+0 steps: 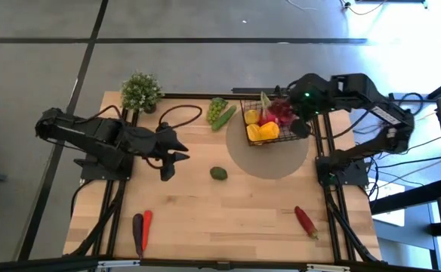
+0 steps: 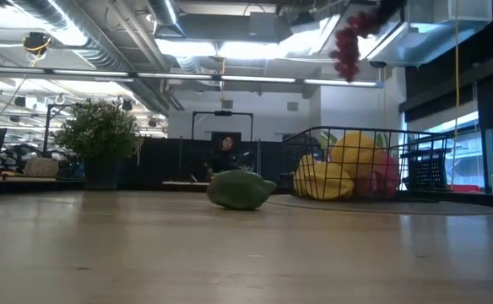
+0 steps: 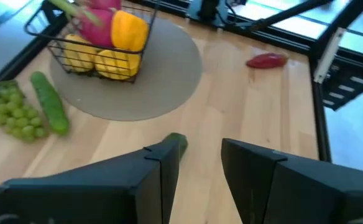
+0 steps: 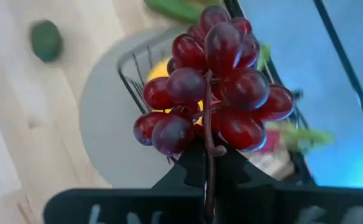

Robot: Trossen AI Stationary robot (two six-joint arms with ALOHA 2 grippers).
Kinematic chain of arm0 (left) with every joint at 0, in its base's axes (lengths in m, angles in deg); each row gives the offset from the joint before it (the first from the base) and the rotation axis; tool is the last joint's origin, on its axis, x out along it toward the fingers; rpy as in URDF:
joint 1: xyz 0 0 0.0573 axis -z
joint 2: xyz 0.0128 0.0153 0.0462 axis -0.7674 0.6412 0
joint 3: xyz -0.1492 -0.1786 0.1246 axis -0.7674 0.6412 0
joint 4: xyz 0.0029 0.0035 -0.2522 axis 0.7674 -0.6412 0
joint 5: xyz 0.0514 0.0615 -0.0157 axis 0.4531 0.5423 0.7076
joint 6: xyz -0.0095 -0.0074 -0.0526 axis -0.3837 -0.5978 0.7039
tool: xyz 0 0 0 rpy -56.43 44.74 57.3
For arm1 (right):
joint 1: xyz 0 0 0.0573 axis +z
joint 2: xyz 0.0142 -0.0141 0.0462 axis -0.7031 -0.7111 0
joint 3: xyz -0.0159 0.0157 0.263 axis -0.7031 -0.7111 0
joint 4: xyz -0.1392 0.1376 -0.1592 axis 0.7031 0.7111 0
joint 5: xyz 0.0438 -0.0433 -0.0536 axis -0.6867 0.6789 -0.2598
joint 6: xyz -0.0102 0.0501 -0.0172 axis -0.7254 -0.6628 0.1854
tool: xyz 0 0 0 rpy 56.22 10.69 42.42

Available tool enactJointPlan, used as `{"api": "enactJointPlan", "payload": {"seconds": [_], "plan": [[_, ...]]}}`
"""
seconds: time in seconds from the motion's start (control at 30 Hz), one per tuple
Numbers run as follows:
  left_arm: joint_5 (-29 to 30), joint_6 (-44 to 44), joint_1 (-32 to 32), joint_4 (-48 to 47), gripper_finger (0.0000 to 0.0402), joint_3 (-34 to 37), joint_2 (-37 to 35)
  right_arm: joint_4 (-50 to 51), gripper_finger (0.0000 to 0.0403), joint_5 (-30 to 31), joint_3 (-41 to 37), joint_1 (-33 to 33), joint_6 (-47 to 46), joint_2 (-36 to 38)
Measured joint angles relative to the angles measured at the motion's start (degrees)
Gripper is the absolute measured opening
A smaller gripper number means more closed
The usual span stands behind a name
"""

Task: Build produce basket
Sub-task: Put the red grapes into the wire basket

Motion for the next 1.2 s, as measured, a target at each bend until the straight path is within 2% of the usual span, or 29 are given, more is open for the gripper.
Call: {"api": "enactJointPlan", "payload": {"seconds": [0.27, 0.67, 0.93, 1.2], "plan": [[-0.2, -1.4, -4.0, -0.1, 0.0109, 0.0, 0.0, 0.0, 0.0000, 1.6, -16.5, -8.1, -1.4, 7.8], [-2.0, -1.1, -7.0, 0.0, 0.0109, 0.0, 0.0, -2.7, 0.0000, 4.9, -35.1, -16.2, 3.4, 7.9], [-1.9, -0.8, -7.0, 0.0, 0.0109, 0.0, 0.0, -12.0, 0.0000, 2.5, -42.8, -20.2, 10.4, 7.9], [-1.9, 0.3, -7.0, 0.6, 0.0109, 0.0, 0.0, -15.4, 0.0000, 1.1, -46.0, -23.3, 12.6, 7.9]]}}
